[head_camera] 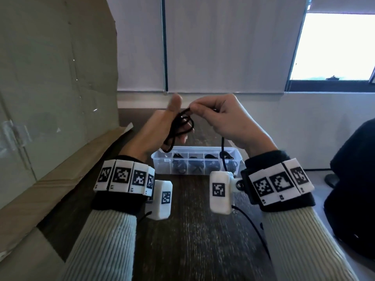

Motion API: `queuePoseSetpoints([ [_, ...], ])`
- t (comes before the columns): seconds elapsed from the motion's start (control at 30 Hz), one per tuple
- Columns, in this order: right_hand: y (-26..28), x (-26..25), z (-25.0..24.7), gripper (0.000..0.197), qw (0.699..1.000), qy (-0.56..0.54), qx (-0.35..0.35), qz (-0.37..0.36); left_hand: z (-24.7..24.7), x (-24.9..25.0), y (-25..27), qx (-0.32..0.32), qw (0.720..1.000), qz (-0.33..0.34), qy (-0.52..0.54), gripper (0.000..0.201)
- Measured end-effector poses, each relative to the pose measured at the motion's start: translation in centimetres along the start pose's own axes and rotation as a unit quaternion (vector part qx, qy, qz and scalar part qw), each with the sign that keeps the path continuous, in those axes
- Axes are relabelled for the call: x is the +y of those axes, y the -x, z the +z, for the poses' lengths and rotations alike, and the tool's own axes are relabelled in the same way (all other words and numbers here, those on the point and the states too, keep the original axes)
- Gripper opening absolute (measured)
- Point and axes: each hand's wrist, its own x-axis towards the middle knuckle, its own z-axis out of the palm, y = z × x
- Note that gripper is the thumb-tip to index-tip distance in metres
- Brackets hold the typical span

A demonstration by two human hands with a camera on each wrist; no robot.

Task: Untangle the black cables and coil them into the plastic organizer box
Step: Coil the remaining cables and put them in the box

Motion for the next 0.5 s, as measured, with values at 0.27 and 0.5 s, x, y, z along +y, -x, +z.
queuePoseSetpoints([
  [0.27, -0.2, 1.8, 0.3, 0.017, 0.990, -0.092, 0.062, 0.092, -0.6, 0.3, 0.9, -0.091, 0.991, 0.015, 0.097, 0.028],
  [0.5, -0.5, 2.3, 0.9, 0.018, 0.971, -0.178, 0.024, 0.159, 0.2, 0.7, -0.5, 0.077, 0.971, 0.001, 0.225, 0.036],
])
